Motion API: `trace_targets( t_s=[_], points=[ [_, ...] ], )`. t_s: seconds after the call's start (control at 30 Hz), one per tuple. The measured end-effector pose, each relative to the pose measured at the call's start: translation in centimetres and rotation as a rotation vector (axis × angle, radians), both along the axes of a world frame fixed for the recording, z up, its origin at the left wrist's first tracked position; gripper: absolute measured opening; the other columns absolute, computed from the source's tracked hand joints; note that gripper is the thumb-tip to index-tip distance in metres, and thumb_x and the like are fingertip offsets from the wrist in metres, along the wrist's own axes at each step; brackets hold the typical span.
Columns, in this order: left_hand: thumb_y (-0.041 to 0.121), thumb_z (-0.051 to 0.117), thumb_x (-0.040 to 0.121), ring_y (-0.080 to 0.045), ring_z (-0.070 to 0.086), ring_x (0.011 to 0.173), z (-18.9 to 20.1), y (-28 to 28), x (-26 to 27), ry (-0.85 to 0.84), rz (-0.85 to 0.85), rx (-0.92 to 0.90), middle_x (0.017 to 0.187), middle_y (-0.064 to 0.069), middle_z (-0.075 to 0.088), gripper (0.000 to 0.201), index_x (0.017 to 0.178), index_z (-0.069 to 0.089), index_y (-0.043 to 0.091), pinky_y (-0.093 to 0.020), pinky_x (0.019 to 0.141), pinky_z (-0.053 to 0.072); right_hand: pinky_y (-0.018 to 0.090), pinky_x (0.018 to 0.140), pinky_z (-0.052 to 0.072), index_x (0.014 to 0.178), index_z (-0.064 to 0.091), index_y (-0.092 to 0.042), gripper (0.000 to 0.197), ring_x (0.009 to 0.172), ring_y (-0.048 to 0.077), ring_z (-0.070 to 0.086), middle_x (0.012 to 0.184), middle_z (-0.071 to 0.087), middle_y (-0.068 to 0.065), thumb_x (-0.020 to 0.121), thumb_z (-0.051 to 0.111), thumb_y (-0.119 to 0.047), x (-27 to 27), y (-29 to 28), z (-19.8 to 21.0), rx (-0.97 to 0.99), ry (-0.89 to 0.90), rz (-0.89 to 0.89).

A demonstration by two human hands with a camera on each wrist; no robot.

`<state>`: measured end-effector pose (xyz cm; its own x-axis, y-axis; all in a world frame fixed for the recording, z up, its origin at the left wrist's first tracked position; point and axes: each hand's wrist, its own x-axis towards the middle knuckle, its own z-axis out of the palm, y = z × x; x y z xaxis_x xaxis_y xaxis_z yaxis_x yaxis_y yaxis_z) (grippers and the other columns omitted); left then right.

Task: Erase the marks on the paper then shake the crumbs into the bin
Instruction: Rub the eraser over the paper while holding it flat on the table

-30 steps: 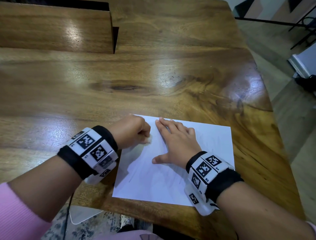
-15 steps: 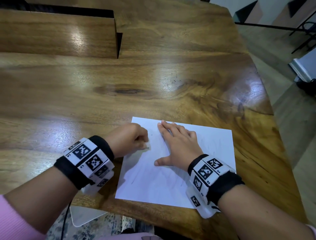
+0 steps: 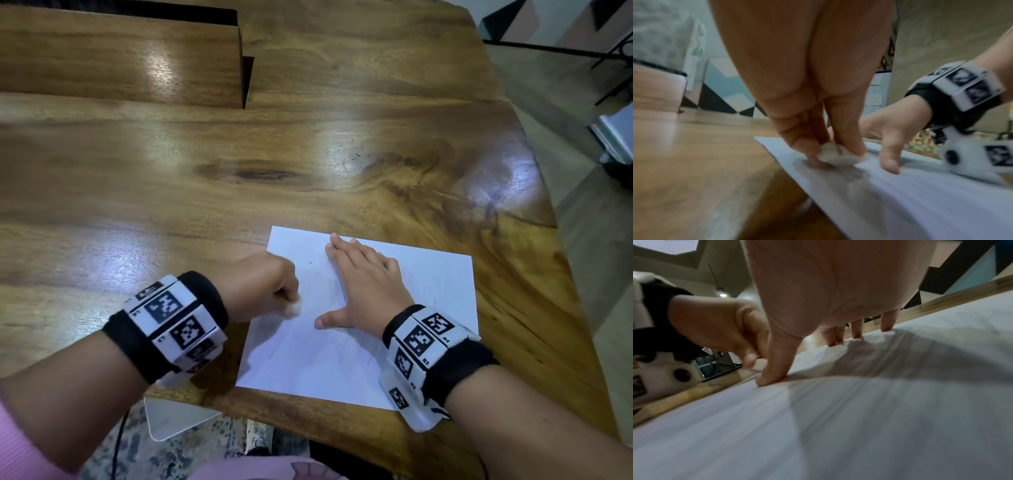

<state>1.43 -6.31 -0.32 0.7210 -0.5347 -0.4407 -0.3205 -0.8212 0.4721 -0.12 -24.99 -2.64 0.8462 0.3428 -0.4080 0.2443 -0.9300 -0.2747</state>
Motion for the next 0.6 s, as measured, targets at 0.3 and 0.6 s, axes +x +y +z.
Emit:
trace_targets(
  t_s=[0.3,0.6],
  points=[
    [0.017,0.068,0.076,-0.030,0.060,0.082,-0.8,-1.2,1.1,-0.232,0.190,-0.064,0.087,-0.013,0.065,0.012,0.079,0.068,0.005,-0.035,0.073,0.047,0.037,0.115,0.003,0.151,-0.004,-0.026,0.119,0.145,0.009,-0.009,0.156,-0.016,-0.016,0.064,0.065,-0.070,-0.3,-0.3,0.1,-0.014,-0.001,0.035],
    [0.017,0.067,0.077,-0.030,0.060,0.086,-0.5,-2.2,3.3,-0.264,0.212,-0.071,0.093,-0.013,0.064,0.016,0.087,0.068,0.005,-0.032,0.074,0.044,0.038,0.116,0.001,0.150,-0.007,-0.026,0.122,0.145,0.009,-0.011,0.156,-0.019,-0.015,0.063,0.064,-0.072,-0.3,-0.5,-0.1,-0.010,-0.008,0.047]
  ],
)
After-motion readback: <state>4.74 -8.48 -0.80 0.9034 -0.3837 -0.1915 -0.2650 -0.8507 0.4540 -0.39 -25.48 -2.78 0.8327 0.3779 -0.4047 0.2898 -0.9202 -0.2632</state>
